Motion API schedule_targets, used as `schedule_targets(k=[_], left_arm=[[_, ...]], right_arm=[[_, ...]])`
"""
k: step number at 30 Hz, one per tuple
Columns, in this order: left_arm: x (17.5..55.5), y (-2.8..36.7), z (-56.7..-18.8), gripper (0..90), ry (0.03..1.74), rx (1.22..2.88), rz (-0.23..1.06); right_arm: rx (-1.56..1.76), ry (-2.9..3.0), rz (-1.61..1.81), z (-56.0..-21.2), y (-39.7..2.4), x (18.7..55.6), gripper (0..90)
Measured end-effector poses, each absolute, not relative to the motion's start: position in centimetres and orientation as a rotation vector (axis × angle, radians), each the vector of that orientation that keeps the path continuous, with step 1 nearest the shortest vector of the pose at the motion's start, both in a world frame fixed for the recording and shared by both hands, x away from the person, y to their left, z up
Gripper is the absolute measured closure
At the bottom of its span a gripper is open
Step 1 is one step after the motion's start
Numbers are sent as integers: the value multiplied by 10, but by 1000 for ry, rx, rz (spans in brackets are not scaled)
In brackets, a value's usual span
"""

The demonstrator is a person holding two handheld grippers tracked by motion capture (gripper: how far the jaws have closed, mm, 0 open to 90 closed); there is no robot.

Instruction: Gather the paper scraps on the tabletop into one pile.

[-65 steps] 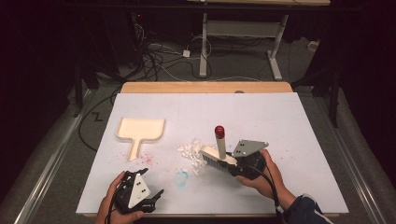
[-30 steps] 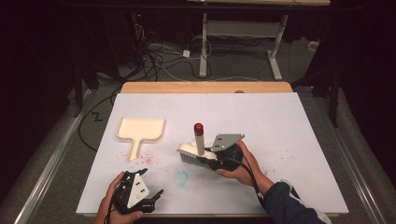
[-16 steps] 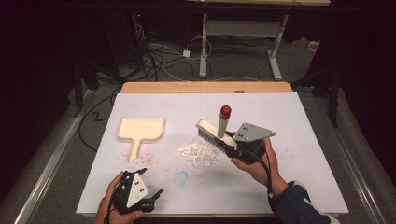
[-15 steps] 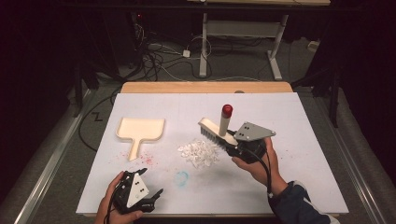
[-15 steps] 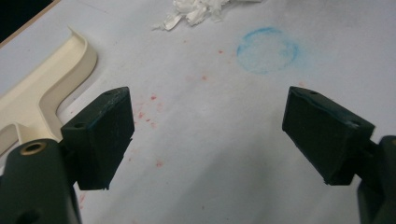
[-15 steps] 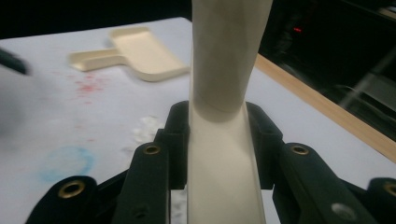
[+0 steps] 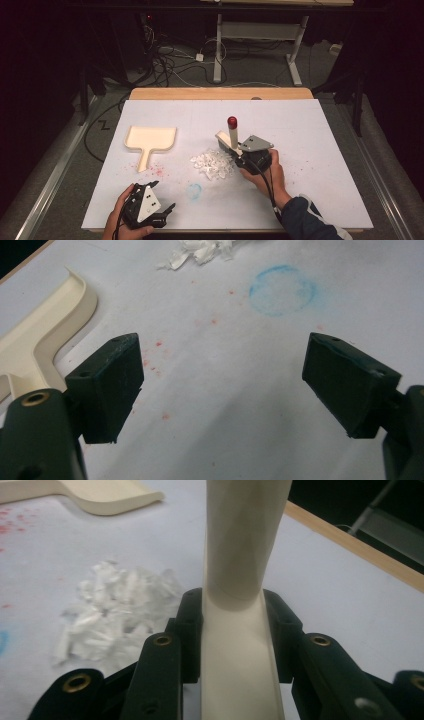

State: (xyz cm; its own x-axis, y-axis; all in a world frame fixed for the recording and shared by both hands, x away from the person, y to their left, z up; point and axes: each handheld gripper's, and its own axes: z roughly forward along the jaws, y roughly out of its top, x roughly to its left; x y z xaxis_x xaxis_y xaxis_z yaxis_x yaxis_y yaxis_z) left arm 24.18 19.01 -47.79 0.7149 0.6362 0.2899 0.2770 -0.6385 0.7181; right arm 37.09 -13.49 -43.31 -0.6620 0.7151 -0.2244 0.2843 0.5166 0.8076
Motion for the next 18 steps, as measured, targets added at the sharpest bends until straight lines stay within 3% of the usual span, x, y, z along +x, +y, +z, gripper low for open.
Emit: schedule_targets(k=[6, 18], left_arm=[[241, 190, -478, 161, 692, 2250, 708], [241, 189, -478, 161, 694, 2255, 716]], right_arm=[[777, 2206, 1030, -429, -131, 366, 681], [808, 2165, 1110, -386, -208, 359, 681]])
